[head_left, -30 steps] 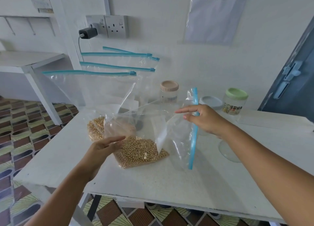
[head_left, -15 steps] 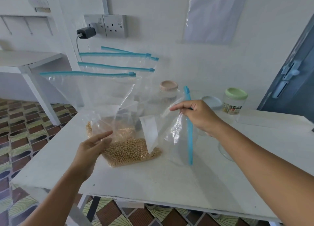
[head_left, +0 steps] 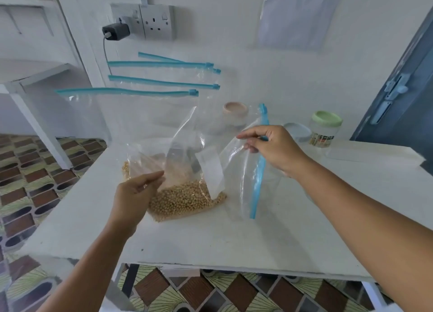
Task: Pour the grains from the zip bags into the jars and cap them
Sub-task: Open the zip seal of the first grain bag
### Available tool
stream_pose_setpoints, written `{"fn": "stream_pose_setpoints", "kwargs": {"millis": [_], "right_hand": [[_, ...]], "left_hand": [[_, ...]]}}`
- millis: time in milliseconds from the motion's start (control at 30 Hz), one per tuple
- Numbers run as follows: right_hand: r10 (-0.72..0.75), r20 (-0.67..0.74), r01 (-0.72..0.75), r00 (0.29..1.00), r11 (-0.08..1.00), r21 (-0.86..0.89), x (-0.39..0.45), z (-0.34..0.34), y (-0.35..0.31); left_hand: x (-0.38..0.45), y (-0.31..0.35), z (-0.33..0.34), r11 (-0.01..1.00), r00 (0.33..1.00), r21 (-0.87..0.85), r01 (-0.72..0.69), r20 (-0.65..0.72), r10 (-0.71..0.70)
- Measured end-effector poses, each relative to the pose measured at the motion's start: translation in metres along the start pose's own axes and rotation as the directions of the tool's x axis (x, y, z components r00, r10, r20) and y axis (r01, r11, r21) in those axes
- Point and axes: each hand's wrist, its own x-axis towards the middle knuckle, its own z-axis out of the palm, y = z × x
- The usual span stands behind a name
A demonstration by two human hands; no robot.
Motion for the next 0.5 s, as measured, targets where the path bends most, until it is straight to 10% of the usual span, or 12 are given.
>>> {"fn": "stream_pose_setpoints", "kwargs": {"millis": [500], "right_hand": [[-0.11,-0.045,0.118,0.993,0.956,0.27,0.043,-0.033,-0.055]], "left_hand": [[-0.001,0.101,-0.017,0.985,0.954,-0.084,-0.15,-0.274,0.122]]}}
